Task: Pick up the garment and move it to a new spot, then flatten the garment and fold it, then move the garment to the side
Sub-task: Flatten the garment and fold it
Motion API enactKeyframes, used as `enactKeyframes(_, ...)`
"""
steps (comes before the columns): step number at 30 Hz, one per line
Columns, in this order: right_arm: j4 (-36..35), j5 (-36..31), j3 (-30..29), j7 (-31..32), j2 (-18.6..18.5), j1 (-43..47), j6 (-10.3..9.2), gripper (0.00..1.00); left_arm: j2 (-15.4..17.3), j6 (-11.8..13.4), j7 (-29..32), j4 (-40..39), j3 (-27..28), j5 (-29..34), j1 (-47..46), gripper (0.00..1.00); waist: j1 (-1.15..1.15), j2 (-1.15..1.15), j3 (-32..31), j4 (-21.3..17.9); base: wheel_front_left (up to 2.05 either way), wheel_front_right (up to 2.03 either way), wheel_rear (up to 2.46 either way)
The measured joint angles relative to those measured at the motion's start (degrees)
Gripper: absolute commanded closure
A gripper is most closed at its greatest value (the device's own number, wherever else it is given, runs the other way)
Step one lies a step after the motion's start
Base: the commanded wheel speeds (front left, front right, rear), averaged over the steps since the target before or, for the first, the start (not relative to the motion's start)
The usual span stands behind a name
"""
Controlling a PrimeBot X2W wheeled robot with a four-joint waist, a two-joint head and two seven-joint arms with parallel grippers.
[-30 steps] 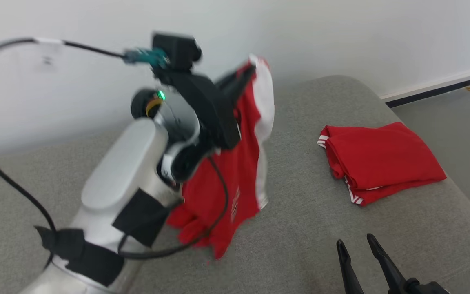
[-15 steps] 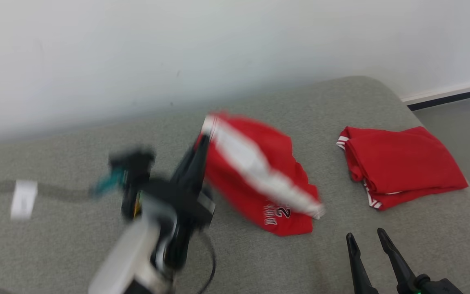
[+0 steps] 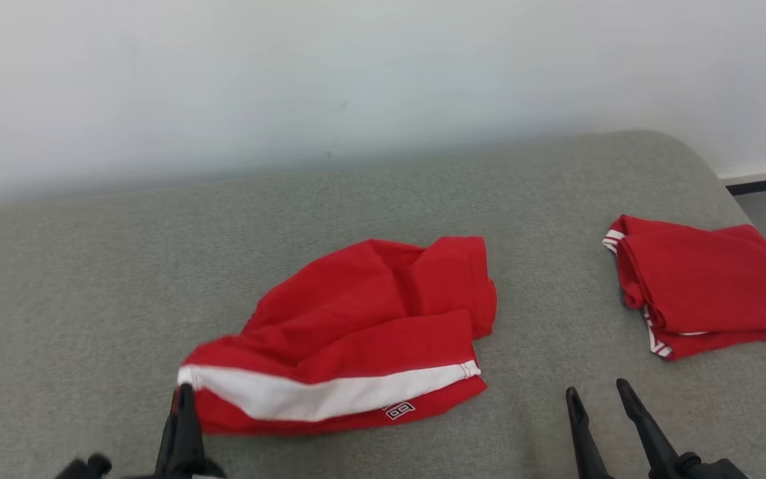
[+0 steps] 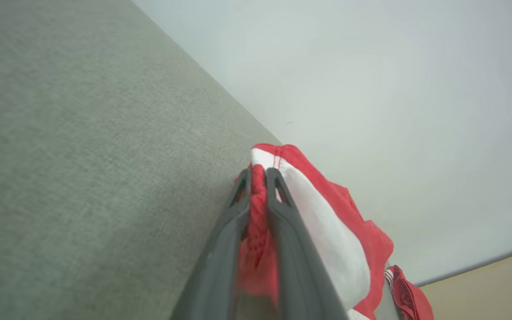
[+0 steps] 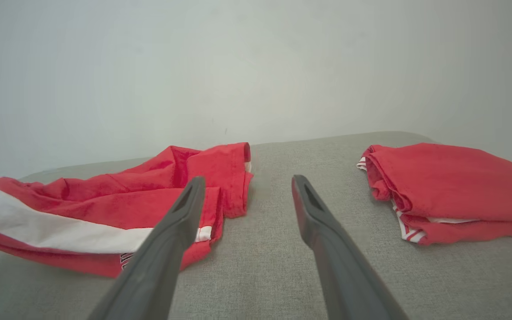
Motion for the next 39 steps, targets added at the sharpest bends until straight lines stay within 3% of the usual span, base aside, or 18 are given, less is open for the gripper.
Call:
enactKeyframes(2,0.26,0.05,0.52,0.00,-0.27,0.03,0.00,0.00,-0.08,-0.04,0.00,-0.70,-0.01,-0.54,2.37,0.65,0.00,0.00,-0.34,0.67,0.00,0.00,0.00)
enactKeyframes(4,0.55,0.29,0.77,0.00,-0.58,0.06,0.00,0.00,-0.18,-0.04,0.00,-0.80,-0.26,0.21,3.76,0.40,0.00,0.00,-0.66,1.32,0.00,0.00,0.00)
enactKeyframes(5,0.83,0.56,0.83,0.00,-0.73,0.08,0.00,0.00,-0.35,-0.03,0.00,-0.99,0.18,1.40,4.38,0.00,0.00,0.00,-0.82,1.66,0.00,0.00,0.00)
enactKeyframes(9,1.97,0.99,2.21,0.00,-1.38,0.05,0.00,0.00,-0.29,1.12,-0.01,-1.72,1.40,5.78,6.04,0.00,0.00,0.00,-1.34,2.63,0.00,0.00,0.00)
enactKeyframes(17,10.09,2.89,4.60,-0.01,-2.27,-3.10,0.00,0.00,-0.25,2.21,-0.05,-13.70,2.63,30.03,11.31,0.00,0.00,0.00,-2.20,5.24,0.00,0.00,0.00)
enactKeyframes(21,16.47,6.15,5.90,-0.01,-2.00,-7.11,0.00,0.00,-0.30,3.67,-0.05,-19.14,0.20,37.40,13.68,0.00,0.00,0.00,-2.23,6.85,0.00,0.00,0.00)
enactKeyframes(25,24.93,11.90,9.57,0.00,-2.32,-12.00,0.00,0.00,-0.26,5.04,-0.05,-21.34,-2.52,41.70,14.64,0.00,0.00,0.00,-2.03,8.56,0.00,0.00,0.00)
enactKeyframes(30,34.98,20.18,15.06,1.04,-3.86,-19.54,0.00,0.00,-0.29,4.48,-0.05,-21.32,-5.97,46.13,14.72,0.00,0.00,0.00,-1.56,10.59,0.00,0.00,0.00)
enactKeyframes(39,43.91,28.40,22.16,8.17,-6.79,-28.79,0.00,0.00,-0.29,4.55,-0.05,-20.80,-7.23,47.89,14.59,0.00,0.00,0.00,0.21,12.33,0.00,0.00,0.00)
